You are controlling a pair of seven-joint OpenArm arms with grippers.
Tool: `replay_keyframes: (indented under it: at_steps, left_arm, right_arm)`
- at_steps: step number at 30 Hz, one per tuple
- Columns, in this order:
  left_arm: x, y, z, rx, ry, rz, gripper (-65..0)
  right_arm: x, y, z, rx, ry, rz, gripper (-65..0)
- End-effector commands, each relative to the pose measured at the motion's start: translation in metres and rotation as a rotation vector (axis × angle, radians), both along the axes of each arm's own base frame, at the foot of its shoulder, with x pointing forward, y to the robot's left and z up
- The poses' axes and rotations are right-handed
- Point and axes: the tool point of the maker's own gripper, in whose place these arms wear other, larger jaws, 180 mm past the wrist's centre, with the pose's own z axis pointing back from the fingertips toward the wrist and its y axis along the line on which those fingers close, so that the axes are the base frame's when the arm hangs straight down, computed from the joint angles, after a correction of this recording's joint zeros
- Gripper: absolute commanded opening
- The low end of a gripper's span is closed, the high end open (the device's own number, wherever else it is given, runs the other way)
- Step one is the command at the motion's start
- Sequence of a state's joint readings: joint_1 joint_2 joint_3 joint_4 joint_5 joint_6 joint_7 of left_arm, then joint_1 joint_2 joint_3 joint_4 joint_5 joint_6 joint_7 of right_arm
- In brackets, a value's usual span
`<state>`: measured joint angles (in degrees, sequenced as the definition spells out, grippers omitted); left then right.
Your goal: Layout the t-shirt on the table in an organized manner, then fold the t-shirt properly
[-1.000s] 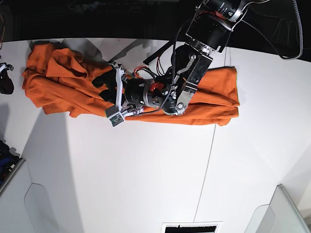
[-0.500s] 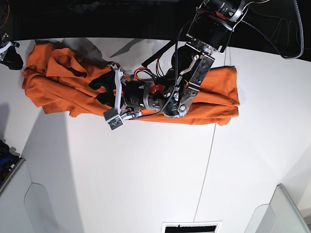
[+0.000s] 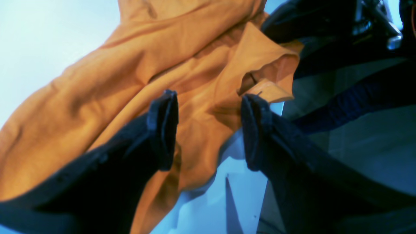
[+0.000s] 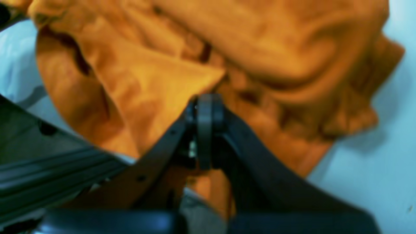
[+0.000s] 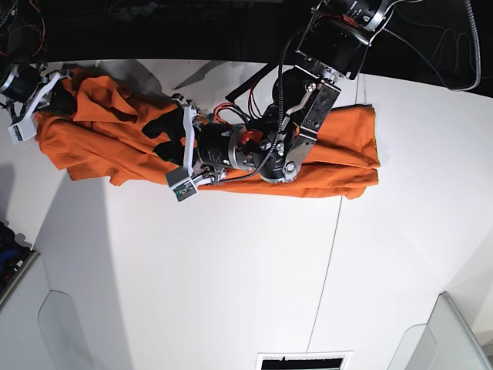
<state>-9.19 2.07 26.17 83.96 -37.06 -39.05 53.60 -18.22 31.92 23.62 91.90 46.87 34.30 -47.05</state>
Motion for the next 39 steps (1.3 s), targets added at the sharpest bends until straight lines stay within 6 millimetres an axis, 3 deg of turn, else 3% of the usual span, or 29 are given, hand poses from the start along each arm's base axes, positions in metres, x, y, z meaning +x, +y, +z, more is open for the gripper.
replay_keyframes:
  at_steps: [1, 11, 16, 24, 29, 33, 38, 39]
  left_arm:
    - [0.006, -0.008, 0.019, -0.059, -0.035, -0.004, -32.1]
    - [0.006, -0.008, 0.019, -0.056, -0.036, -0.004, -32.1]
    - [0.015, 0.000, 0.019, -0.056, -0.037, 0.032, -32.1]
    - [0.045, 0.030, 0.026, -0.101, -0.027, 0.165, -32.1]
    - [0.043, 0.026, 0.033, -0.150, -0.007, 0.165, -32.1]
    - [0.038, 0.025, 0.030, -0.155, 0.010, 0.166, -32.1]
    - [0.024, 0.025, 0.017, -0.152, 0.053, 0.169, -32.1]
    - [0.021, 0.025, 0.015, -0.154, 0.063, 0.169, -32.1]
  right_arm:
    - [0.012, -0.008, 0.011, -0.014, -0.043, -0.002, -65.0]
    - [0.033, -0.043, -0.015, 0.021, 0.004, -0.146, -65.0]
    - [0.049, -0.051, -0.012, 0.042, -0.035, -0.187, -65.0]
    - [0.095, -0.056, 0.019, 0.009, -0.159, -0.185, -65.0]
    - [0.115, -0.051, 0.043, 0.073, -0.203, -0.186, -65.0]
    - [0.116, -0.042, 0.062, 0.121, -0.224, -0.159, -65.0]
    - [0.125, -0.051, 0.094, 0.098, -0.329, -0.174, -65.0]
    - [0.128, -0.056, 0.100, 0.091, -0.359, -0.189, -60.9]
